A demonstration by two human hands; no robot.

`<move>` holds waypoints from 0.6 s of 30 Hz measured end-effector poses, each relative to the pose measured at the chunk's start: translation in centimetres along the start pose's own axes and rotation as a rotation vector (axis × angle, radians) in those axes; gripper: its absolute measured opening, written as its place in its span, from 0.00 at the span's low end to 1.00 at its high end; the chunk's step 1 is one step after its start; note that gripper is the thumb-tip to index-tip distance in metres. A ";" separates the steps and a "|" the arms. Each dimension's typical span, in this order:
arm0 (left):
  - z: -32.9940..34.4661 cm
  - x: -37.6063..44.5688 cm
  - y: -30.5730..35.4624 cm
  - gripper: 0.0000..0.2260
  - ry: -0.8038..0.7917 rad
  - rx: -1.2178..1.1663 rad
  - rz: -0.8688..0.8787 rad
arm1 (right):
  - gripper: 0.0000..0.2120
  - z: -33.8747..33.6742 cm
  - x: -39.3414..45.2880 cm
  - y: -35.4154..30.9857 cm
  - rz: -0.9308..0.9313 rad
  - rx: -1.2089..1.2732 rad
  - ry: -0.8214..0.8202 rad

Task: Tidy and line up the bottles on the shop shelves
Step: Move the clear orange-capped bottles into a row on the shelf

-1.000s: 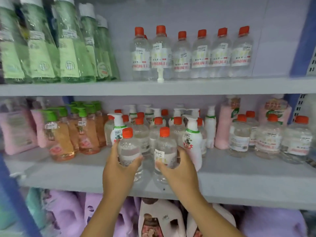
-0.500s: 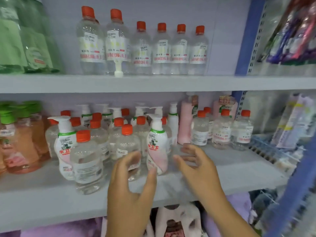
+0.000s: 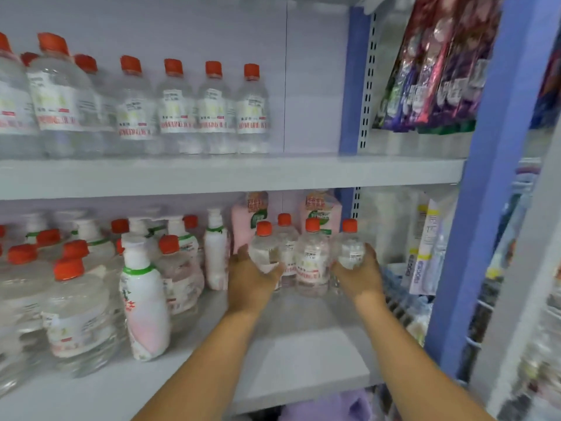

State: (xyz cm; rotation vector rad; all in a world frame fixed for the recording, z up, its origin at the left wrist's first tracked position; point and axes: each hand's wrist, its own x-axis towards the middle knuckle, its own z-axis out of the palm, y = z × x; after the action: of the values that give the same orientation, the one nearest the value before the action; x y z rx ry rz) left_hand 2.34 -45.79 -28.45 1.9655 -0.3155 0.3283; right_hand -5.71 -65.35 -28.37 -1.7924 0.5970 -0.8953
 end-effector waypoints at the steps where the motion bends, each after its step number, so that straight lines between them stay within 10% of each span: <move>1: 0.4 0.1 -0.1 0.37 0.022 0.018 0.003 | 0.21 0.1 0.3 0.4 0.005 0.014 -0.026; 7: -2.6 -3.3 1.2 0.19 -0.041 -0.013 -0.052 | 0.21 -2.0 -4.1 0.0 -0.106 0.065 -0.047; 18: -24.2 -18.0 -1.5 0.27 0.427 -0.007 -0.011 | 0.24 5.3 -19.2 -9.7 -0.199 0.273 -0.668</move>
State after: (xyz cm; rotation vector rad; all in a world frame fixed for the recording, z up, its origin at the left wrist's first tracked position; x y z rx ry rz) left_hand -15.87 -21.80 -26.83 1.8330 -0.0292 0.7233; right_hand -13.10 -44.57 -26.37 -1.7729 -0.1270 -0.4261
